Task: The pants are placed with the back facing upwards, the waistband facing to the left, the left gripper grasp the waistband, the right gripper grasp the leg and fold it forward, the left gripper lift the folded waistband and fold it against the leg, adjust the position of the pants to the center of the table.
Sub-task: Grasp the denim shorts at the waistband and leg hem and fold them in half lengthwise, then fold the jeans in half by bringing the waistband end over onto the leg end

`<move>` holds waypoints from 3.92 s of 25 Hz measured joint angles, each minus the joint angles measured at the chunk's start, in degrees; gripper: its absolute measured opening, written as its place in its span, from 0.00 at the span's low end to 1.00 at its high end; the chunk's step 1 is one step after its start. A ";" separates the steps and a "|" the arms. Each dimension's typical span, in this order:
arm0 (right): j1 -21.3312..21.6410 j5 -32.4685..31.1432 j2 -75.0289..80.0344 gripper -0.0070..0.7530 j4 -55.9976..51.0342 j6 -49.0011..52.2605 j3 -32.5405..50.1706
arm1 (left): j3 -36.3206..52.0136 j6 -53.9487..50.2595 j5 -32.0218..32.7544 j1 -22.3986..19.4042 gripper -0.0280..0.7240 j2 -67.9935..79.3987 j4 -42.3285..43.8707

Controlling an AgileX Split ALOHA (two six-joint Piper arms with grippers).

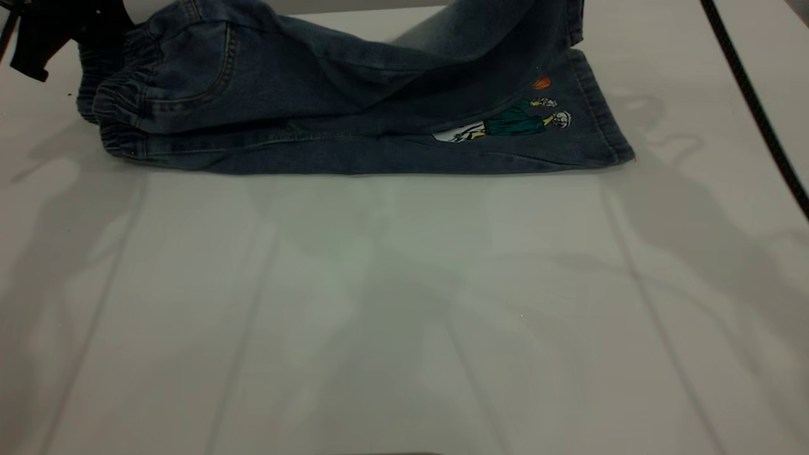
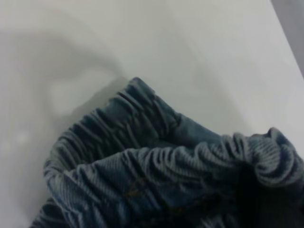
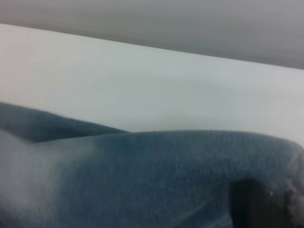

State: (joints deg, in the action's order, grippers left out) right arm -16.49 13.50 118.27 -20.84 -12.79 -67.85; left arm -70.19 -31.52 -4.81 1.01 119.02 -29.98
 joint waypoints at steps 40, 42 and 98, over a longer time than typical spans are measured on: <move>-1.01 -30.58 -6.13 0.75 1.14 -0.46 -5.99 | -7.06 43.03 31.63 -4.57 0.69 -3.47 20.81; -2.29 -30.99 -6.13 0.76 1.27 -0.77 -6.89 | -8.57 43.03 32.02 -4.72 0.69 -1.96 20.86; -14.46 -12.36 22.77 0.76 -4.58 -1.95 -24.61 | -23.85 53.40 44.88 -4.74 0.13 6.74 9.24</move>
State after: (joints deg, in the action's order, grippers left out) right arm -30.95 1.14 141.04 -25.42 -14.75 -92.46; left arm -94.04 21.89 40.06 -3.72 125.76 -20.74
